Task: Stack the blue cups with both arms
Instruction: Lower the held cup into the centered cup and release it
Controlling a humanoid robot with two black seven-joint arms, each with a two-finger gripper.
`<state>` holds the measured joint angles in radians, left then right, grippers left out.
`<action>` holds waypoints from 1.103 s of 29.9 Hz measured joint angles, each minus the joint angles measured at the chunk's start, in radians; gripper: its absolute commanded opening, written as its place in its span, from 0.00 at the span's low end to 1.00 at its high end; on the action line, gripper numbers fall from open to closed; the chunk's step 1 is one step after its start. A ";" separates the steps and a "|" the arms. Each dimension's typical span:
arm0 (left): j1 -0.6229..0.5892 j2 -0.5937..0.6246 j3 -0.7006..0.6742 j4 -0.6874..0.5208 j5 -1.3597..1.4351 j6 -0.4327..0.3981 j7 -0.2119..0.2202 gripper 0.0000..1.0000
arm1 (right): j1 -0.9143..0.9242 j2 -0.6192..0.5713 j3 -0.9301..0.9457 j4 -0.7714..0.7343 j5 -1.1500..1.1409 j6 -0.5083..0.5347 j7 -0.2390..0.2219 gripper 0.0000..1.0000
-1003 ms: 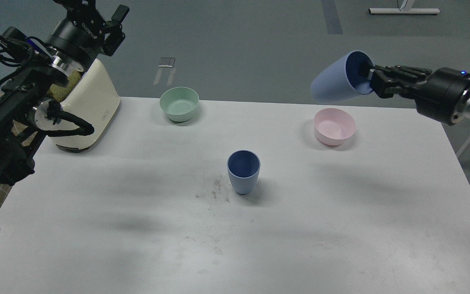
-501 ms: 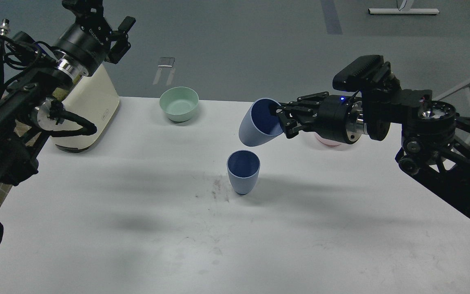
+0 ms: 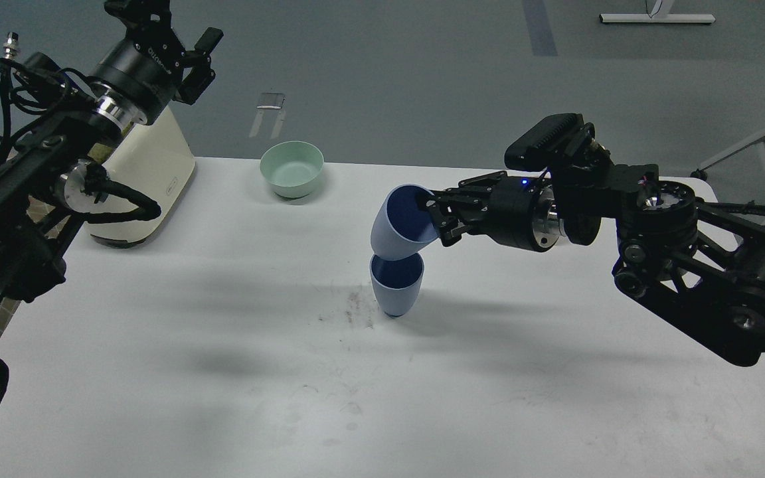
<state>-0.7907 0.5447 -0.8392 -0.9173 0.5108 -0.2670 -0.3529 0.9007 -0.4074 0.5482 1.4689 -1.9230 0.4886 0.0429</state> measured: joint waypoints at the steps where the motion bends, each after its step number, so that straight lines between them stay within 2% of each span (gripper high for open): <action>1: 0.000 0.000 0.000 0.000 0.000 0.000 0.000 0.97 | -0.002 0.000 -0.003 0.001 0.000 0.000 0.000 0.00; 15: -0.001 -0.001 0.000 0.000 0.000 0.003 -0.003 0.97 | -0.032 0.012 -0.010 -0.002 -0.005 0.000 -0.010 0.01; 19: -0.001 -0.002 0.000 0.000 0.000 0.003 -0.003 0.97 | -0.044 0.012 -0.010 -0.002 -0.005 0.000 -0.011 0.11; 23: -0.001 -0.007 0.000 0.000 0.000 0.003 -0.003 0.97 | -0.047 0.019 -0.010 -0.004 -0.005 0.000 -0.011 0.31; 29: -0.001 -0.011 0.000 0.000 0.001 0.003 -0.003 0.97 | -0.047 0.026 -0.010 -0.010 -0.005 0.000 -0.011 0.43; 33: -0.001 -0.011 0.000 0.000 0.002 0.003 -0.003 0.97 | -0.047 0.033 -0.007 -0.011 -0.005 0.000 -0.009 0.46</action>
<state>-0.7913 0.5339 -0.8392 -0.9173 0.5123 -0.2638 -0.3559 0.8532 -0.3740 0.5409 1.4574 -1.9283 0.4887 0.0337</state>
